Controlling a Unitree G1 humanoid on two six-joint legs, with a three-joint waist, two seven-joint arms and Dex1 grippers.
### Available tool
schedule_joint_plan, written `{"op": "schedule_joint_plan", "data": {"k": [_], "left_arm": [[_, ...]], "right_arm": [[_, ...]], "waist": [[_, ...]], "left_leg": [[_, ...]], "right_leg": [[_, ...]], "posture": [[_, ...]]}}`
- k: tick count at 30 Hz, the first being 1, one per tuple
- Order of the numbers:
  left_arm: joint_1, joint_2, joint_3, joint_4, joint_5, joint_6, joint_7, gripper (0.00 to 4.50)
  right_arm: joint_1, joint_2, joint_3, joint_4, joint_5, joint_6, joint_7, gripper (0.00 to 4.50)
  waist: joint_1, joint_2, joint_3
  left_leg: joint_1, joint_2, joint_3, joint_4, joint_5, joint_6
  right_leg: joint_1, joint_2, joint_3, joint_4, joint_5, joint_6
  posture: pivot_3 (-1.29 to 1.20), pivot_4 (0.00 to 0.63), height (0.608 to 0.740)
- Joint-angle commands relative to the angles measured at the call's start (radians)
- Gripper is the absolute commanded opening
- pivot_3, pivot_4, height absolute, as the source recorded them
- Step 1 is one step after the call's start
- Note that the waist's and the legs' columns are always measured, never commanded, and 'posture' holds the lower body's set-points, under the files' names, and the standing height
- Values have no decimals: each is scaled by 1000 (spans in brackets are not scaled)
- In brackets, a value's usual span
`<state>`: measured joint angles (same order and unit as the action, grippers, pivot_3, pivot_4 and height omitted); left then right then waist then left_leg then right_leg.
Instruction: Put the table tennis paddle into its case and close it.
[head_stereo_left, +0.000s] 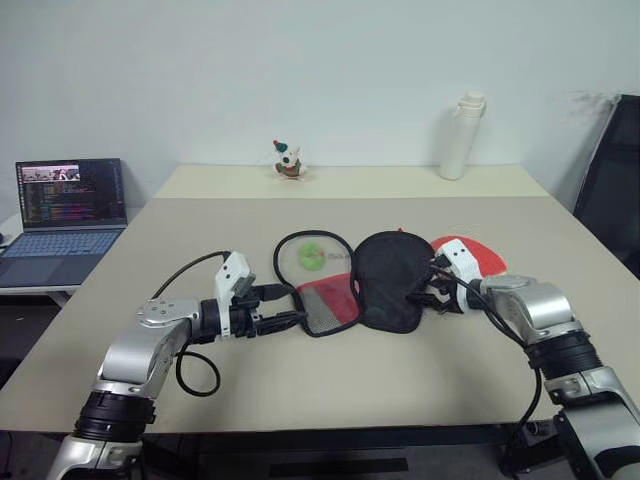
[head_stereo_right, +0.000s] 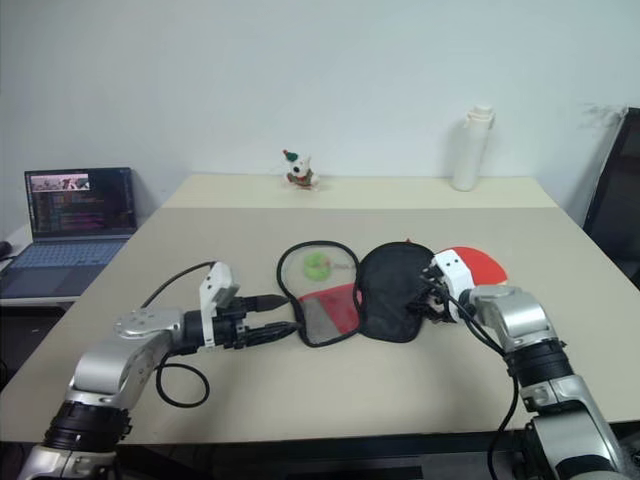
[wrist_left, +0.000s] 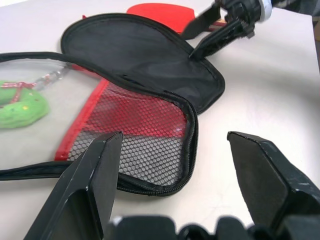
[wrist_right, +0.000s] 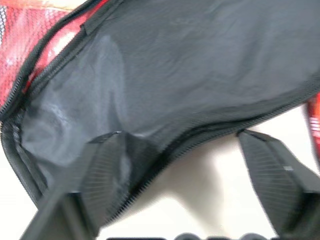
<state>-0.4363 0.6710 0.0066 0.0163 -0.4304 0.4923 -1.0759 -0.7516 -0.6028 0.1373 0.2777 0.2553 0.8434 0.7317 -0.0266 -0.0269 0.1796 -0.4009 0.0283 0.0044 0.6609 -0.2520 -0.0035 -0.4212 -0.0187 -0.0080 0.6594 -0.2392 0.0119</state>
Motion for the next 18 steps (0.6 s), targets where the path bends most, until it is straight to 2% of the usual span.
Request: {"op": "schedule_joint_plan", "data": {"k": [1,6,10,18], "left_arm": [[-8,-4,8,-17,0,-19,4,3643],[-19,-21,-3,-14,2,-22,7,3643],[-46,-37,-23,9,15,-34,-5,3643],[-92,-44,-43,51,27,-54,-30,3643]], "right_arm": [[35,-79,-77,-109,30,-61,76,4450],[89,-171,-194,-39,-3,-121,23,4450],[57,-182,-258,173,-40,-169,-80,4450],[-44,-139,-218,514,-115,-325,-95,4450]], "waist": [[0,0,0],[1,0,0],[1,0,0],[-8,0,1]], "left_leg": [[0,0,0,0,0,0],[0,0,0,0,0,0],[1,0,3,0,0,0],[1,-1,8,0,0,0]], "right_leg": [[0,0,0,0,0,0],[0,0,0,0,0,0],[1,0,0,0,0,0],[0,2,4,0,0,0]], "posture": [[0,150,740],[0,150,740],[0,150,740],[0,150,740]]}}
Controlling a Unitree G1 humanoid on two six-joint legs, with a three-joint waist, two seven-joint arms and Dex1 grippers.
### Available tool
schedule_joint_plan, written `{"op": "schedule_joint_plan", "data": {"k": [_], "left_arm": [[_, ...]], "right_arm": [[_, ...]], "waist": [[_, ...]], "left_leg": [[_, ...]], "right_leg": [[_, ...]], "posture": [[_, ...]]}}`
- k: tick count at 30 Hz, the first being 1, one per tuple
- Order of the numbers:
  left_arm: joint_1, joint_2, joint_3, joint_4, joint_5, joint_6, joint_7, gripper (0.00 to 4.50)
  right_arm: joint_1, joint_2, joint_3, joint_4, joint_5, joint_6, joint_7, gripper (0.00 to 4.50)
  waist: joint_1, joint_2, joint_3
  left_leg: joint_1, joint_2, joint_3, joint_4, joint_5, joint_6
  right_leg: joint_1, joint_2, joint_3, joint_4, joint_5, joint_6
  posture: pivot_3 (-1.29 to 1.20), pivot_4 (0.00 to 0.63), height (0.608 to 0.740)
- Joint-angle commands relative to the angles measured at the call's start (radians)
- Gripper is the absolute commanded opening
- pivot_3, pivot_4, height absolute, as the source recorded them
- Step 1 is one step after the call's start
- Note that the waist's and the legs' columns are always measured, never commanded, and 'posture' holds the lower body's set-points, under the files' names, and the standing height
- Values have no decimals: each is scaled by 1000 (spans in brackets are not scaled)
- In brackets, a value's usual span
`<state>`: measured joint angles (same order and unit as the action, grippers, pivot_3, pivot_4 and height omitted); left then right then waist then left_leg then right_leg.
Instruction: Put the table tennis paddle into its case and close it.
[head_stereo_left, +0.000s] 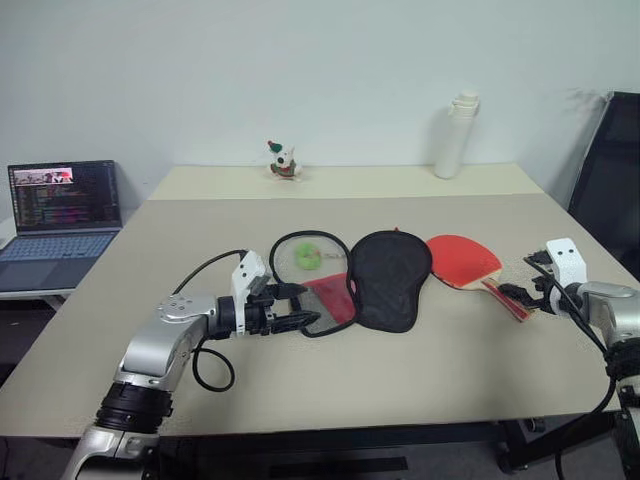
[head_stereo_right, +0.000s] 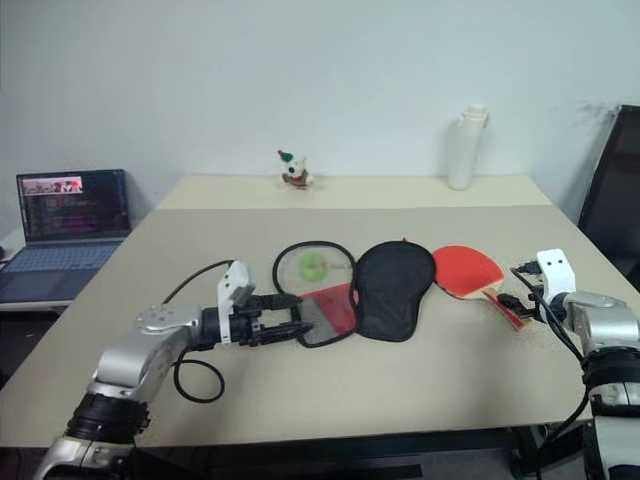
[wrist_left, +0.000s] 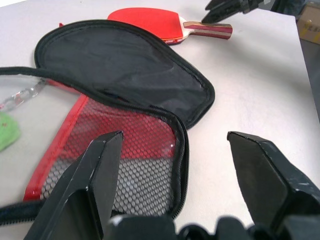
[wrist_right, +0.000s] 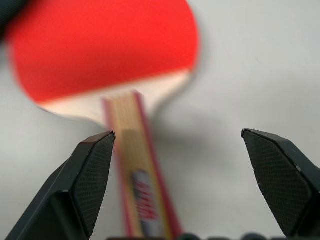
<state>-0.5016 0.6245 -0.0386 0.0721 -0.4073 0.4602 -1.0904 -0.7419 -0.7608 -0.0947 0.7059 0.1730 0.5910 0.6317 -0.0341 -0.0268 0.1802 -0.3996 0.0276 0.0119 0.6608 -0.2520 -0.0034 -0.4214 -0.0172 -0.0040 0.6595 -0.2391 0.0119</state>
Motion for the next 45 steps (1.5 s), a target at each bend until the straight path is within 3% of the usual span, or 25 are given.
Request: {"op": "schedule_joint_plan", "data": {"k": [1,14,32,39,42,45], "left_arm": [[-29,2,1,-2,4,-23,-17,3643],[-8,20,16,-26,3,-24,-19,3643],[-29,35,16,0,9,-38,-38,3643],[-27,34,20,0,15,-39,-36,3643],[-24,32,20,-3,15,-40,-35,3643],[-19,32,20,-6,16,-42,-32,3643]], "right_arm": [[-68,27,19,124,-42,-91,8,4450],[-146,99,52,336,-116,-213,21,4450],[-136,79,56,347,-120,-170,127,4450],[-138,102,26,369,-120,-195,57,4450],[-140,118,6,379,-110,-194,12,3847],[-143,131,-20,389,-104,-187,-48,2893]], "waist": [[0,0,0],[2,0,0],[2,-1,-1],[3,-1,-1],[2,-2,-1],[2,-4,-3]], "left_leg": [[0,0,0,0,0,0],[2,1,0,1,0,0],[4,0,2,1,0,0],[4,0,2,1,0,0],[5,0,2,1,0,0],[6,0,4,2,0,0]], "right_leg": [[0,0,0,0,0,0],[1,-1,4,1,0,0],[1,0,10,2,1,1],[1,0,11,2,1,1],[2,0,12,2,2,2],[2,-1,14,2,2,3]], "posture": [[0,150,740],[0,150,740],[0,150,740],[0,150,740],[0,150,740],[0,150,740]]}}
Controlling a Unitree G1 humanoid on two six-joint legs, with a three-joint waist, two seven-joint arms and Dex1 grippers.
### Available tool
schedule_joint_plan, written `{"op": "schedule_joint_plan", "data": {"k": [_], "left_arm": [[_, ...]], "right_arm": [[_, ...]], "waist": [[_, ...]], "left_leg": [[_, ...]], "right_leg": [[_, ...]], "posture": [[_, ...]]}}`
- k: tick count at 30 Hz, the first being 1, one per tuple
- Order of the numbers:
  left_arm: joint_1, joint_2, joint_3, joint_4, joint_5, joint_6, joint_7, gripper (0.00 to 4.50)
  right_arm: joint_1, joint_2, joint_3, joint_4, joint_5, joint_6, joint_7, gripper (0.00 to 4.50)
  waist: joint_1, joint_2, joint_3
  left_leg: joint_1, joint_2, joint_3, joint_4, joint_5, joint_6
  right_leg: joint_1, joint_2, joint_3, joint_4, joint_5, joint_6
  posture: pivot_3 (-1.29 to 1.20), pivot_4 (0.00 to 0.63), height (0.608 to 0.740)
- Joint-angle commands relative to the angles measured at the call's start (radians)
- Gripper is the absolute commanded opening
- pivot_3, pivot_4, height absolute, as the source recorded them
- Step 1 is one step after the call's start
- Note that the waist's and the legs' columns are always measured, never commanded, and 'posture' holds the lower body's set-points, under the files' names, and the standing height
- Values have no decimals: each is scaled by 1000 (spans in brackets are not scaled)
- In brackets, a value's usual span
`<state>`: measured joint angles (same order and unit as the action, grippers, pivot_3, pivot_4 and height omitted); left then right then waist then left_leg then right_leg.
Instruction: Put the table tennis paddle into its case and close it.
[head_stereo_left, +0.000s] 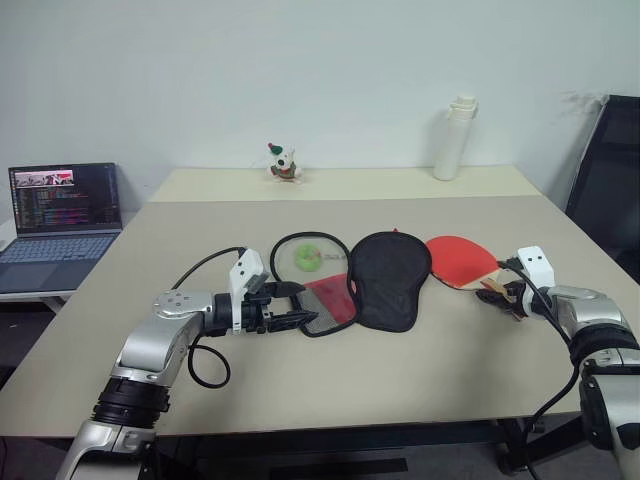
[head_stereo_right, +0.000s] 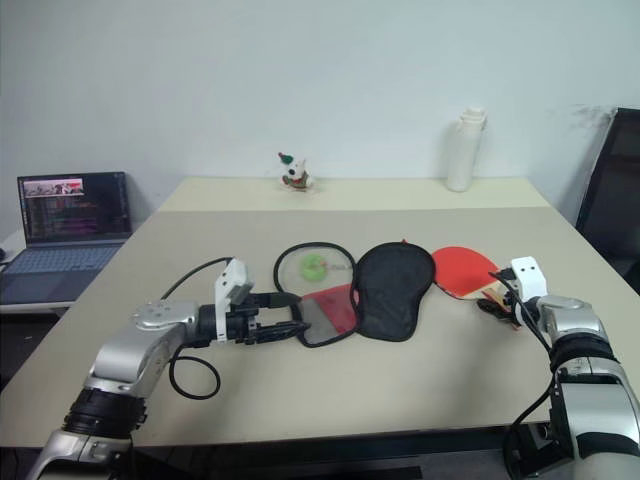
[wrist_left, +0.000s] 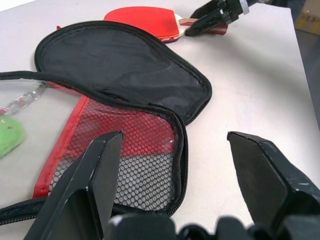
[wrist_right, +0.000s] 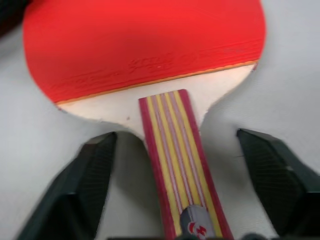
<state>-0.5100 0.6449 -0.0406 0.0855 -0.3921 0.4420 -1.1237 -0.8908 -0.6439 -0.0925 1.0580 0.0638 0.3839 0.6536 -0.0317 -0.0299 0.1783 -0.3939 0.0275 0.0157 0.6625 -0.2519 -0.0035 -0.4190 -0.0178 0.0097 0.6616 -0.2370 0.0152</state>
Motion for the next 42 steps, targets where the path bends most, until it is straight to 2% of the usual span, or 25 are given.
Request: {"op": "schedule_joint_plan", "data": {"k": [1,3,6,10,12,16,20,23,25,28,33,36,42], "left_arm": [[-8,12,23,-22,1,-23,3,3643],[-3,12,24,-25,0,-23,5,3643],[5,12,25,-34,-2,-20,9,3643],[12,12,27,-42,-4,-17,13,3643],[16,13,29,-45,-5,-16,16,3643],[26,23,45,-52,-14,-14,19,3643],[43,35,65,-53,-24,-18,18,3643],[54,41,76,-54,-23,-23,19,3643],[59,42,87,-56,-26,-25,21,3643],[53,35,102,-53,-35,-43,20,3643],[-4,20,129,-39,-65,-46,30,3643],[-19,22,128,-34,-60,-51,30,3643],[-3,24,128,-47,-51,-59,38,3643]], "right_arm": [[8,18,-34,37,6,18,-103,2567],[11,21,-45,32,5,13,-142,1888],[19,22,-57,12,6,12,-180,1112],[29,16,-75,-33,16,25,-210,1081],[39,10,-94,-120,37,61,-215,1081],[107,29,-146,-460,116,241,-238,1081],[192,93,-213,-854,206,471,-321,1081],[233,177,-253,-1094,257,620,-408,1081],[248,281,-272,-1253,295,735,-482,1081],[250,516,-292,-1426,320,863,-622,1081],[249,734,-265,-1459,284,874,-752,1081],[253,774,-231,-1407,259,819,-782,1081],[256,780,-199,-1266,222,692,-801,1081]], "waist": [[0,-3,-2],[0,-7,-4],[0,-7,-4],[0,-7,-4],[1,-7,-4],[2,-4,-2],[-3,1,1],[-3,1,1],[-3,1,1],[-3,1,1],[7,1,1],[9,1,1],[-1,1,1]], "left_leg": [[0,0,1,0,0,0],[1,0,1,0,0,0],[2,0,3,0,0,0],[2,0,5,0,0,0],[2,-1,7,0,0,0],[-3,-1,8,0,0,0],[-6,1,8,-2,0,0],[-6,2,7,-2,0,0],[-6,2,7,-3,0,0],[-6,3,7,-2,0,0],[-7,1,7,-1,0,0],[-8,-1,7,-1,0,0],[-8,-1,10,-2,0,0]], "right_leg": [[0,0,1,0,0,0],[1,0,1,0,0,0],[1,-1,3,0,1,2],[1,-1,5,-2,2,4],[1,-2,6,-3,3,5],[-4,-2,8,-3,4,6],[-9,-1,8,-2,5,3],[-10,0,7,-1,3,4],[-10,0,7,1,3,4],[-10,0,7,2,3,4],[-11,-1,6,1,3,4],[-11,-3,5,-1,4,4],[-11,-2,6,-3,5,5]], "posture": [[0,150,740],[0,150,740],[0,150,740],[0,150,740],[0,150,740],[0,150,740],[0,150,740],[0,150,740],[0,150,740],[0,150,740],[0,150,740],[0,150,740],[0,150,740]]}}
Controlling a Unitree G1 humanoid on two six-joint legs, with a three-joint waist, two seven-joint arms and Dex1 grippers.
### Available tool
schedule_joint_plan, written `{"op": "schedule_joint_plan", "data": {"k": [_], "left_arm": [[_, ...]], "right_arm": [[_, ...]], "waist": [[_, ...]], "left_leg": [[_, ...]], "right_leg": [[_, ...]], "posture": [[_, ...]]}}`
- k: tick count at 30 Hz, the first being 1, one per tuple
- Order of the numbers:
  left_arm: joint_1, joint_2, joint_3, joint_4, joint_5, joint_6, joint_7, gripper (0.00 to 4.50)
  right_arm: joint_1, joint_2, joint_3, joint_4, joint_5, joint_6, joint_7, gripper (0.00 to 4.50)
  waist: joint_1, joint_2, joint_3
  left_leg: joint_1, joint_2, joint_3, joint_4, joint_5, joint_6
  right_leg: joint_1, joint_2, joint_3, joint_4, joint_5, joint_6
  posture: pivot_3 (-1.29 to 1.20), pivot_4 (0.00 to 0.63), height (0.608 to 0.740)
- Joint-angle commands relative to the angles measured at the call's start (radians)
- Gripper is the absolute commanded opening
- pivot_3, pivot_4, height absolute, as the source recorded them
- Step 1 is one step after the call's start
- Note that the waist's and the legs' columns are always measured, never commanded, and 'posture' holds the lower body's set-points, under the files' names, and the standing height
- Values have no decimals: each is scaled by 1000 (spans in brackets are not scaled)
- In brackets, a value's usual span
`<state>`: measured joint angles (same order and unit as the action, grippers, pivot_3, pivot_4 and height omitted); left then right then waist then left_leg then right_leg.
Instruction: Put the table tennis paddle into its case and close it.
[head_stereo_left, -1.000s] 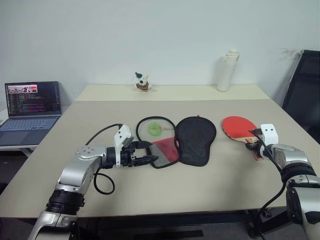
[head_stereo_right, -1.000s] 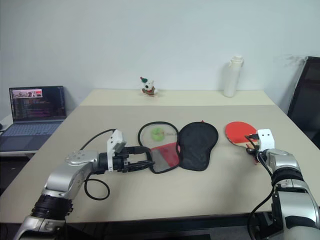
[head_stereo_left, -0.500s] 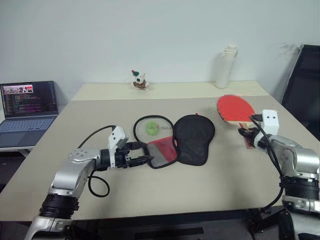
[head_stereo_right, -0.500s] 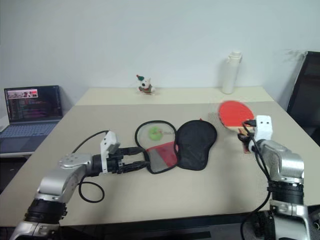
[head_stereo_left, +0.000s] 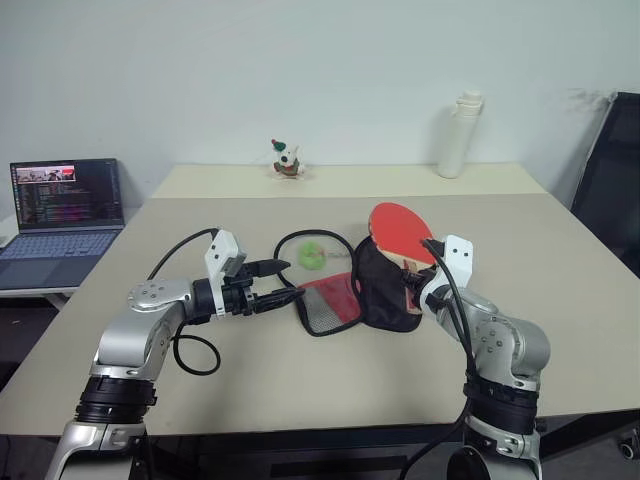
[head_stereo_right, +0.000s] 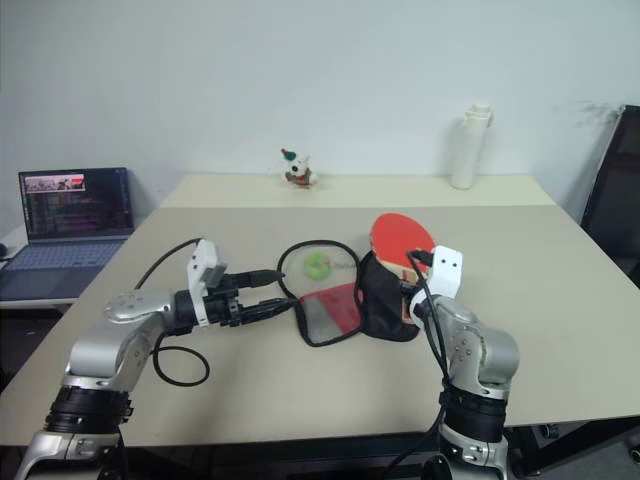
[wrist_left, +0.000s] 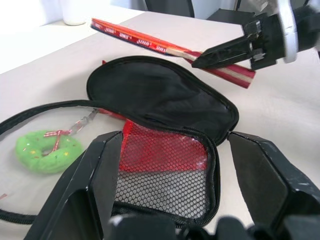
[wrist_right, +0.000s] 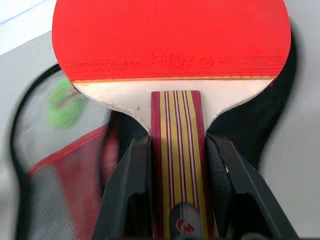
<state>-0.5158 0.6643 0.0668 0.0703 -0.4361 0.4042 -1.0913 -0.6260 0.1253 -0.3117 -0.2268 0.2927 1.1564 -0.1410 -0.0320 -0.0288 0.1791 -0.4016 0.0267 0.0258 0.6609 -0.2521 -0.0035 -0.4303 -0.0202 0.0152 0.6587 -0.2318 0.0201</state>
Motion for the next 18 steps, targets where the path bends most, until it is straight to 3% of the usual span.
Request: {"op": "schedule_joint_plan", "data": {"k": [1,18], "left_arm": [[9,5,21,-37,-8,-20,8,3643],[38,8,15,-65,-9,-10,24,3643]], "right_arm": [[-10,12,22,43,-11,-96,-7,1081],[-12,46,99,103,3,-155,-15,1081]], "waist": [[-1,0,0],[-4,0,0]], "left_leg": [[0,1,0,0,0,0],[0,2,1,-1,0,0]], "right_leg": [[0,1,0,0,0,0],[-4,2,1,3,-1,0]], "posture": [[0,150,740],[0,150,740]]}}
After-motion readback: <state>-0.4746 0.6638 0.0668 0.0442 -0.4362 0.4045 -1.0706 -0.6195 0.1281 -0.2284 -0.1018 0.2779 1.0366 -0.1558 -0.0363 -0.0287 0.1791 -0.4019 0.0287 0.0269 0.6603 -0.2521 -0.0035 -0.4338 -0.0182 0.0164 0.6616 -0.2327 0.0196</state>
